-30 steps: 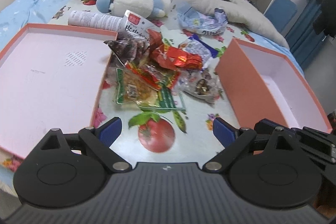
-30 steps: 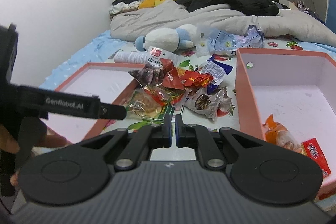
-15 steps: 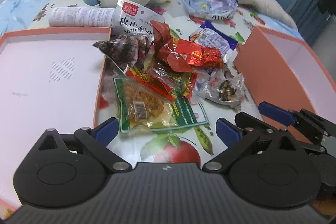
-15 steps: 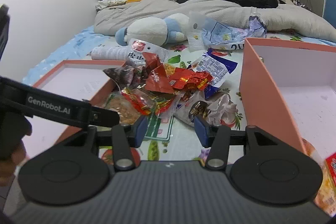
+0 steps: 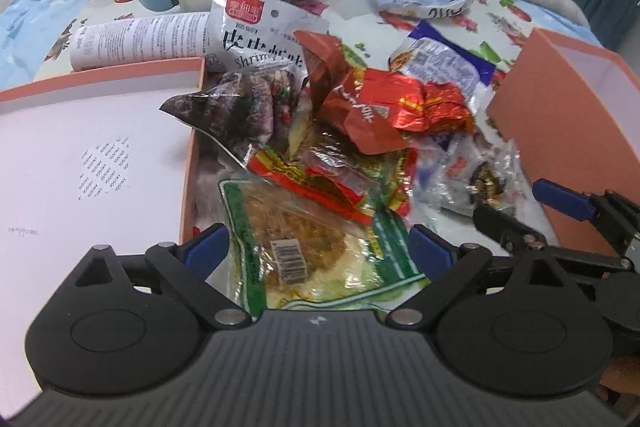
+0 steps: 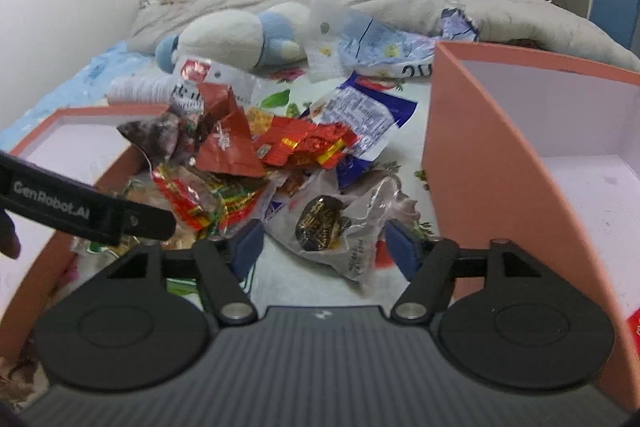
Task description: Organize snacks
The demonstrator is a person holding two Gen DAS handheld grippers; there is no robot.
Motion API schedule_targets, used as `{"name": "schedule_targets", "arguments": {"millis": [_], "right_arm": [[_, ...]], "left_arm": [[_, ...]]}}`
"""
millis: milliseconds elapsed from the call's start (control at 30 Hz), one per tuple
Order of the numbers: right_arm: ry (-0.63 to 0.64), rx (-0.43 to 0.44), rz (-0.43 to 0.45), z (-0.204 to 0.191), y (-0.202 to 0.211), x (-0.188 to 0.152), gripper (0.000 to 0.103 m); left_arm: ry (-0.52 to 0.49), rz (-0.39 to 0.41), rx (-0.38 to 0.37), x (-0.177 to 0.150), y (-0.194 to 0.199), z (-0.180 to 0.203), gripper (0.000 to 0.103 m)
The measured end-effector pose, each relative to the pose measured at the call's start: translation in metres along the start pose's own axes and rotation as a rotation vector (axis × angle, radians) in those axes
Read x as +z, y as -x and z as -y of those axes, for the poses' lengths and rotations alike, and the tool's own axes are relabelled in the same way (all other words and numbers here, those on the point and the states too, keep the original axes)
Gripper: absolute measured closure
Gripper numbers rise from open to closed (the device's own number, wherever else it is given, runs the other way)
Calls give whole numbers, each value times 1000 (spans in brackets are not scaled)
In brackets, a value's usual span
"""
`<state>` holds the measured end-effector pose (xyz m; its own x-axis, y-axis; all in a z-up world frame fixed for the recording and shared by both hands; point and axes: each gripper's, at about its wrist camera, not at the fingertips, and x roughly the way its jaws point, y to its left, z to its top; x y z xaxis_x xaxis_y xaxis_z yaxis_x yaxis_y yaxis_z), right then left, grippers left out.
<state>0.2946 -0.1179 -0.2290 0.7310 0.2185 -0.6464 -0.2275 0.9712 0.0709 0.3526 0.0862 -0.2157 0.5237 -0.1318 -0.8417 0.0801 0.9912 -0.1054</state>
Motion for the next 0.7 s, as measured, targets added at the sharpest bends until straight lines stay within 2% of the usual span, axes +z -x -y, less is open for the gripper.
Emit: {"name": "schedule_targets", "arguments": {"millis": [100, 300, 500, 700], "right_arm": [[-29, -9, -25, 1, -10, -3, 28], [-34, -44, -43, 0, -31, -6, 28], [-9, -46, -12, -2, -39, -7, 28], [17, -42, -3, -2, -38, -5, 37]], "left_arm": [[-16, -13, 1, 2, -8, -2, 16], [-28, -67, 50, 3, -27, -6, 17], [-54, -58, 52, 1, -31, -6, 18], [-55, -33, 56, -4, -27, -3, 28]]}}
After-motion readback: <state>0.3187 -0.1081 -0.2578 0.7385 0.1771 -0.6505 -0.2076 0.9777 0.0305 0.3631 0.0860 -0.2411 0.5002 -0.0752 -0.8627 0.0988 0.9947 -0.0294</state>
